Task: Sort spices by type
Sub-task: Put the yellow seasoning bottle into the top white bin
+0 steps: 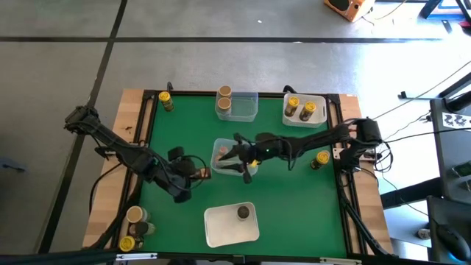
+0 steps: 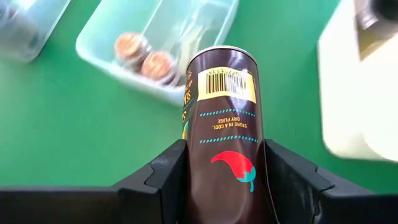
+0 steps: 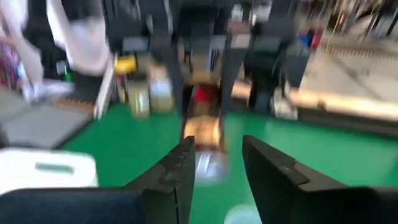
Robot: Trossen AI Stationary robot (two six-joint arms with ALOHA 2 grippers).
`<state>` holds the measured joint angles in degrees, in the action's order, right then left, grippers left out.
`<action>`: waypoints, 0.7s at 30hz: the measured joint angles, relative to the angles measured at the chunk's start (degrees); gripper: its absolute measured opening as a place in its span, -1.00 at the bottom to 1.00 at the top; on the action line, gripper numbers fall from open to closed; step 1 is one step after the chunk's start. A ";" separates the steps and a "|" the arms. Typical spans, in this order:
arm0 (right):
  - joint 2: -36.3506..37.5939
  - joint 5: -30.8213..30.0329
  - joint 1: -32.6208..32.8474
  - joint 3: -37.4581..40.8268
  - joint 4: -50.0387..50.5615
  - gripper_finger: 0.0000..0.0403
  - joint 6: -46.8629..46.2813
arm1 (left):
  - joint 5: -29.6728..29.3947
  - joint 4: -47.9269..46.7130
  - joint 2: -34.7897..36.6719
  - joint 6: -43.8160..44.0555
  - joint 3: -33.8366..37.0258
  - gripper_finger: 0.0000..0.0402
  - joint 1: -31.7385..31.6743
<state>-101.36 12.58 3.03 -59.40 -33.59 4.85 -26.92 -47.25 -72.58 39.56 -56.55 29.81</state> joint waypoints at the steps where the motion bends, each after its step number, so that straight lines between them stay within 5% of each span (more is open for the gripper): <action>1: -0.89 0.02 0.00 -0.06 -2.89 -0.34 -0.68 | -0.07 1.03 0.00 -0.86 0.06 -0.11 -0.12; 15: -9.18 2.38 2.26 -5.46 -8.25 -0.34 -1.77 | -3.70 3.78 0.00 -3.73 0.15 -0.11 -0.20; 21: -10.90 -1.68 2.25 -5.87 -6.67 -0.34 -1.33 | -3.60 5.53 -0.09 -5.82 0.37 -0.11 -0.14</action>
<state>-112.25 10.90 5.28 -65.26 -40.25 3.52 -30.52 -41.71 -72.67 33.74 -56.18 29.67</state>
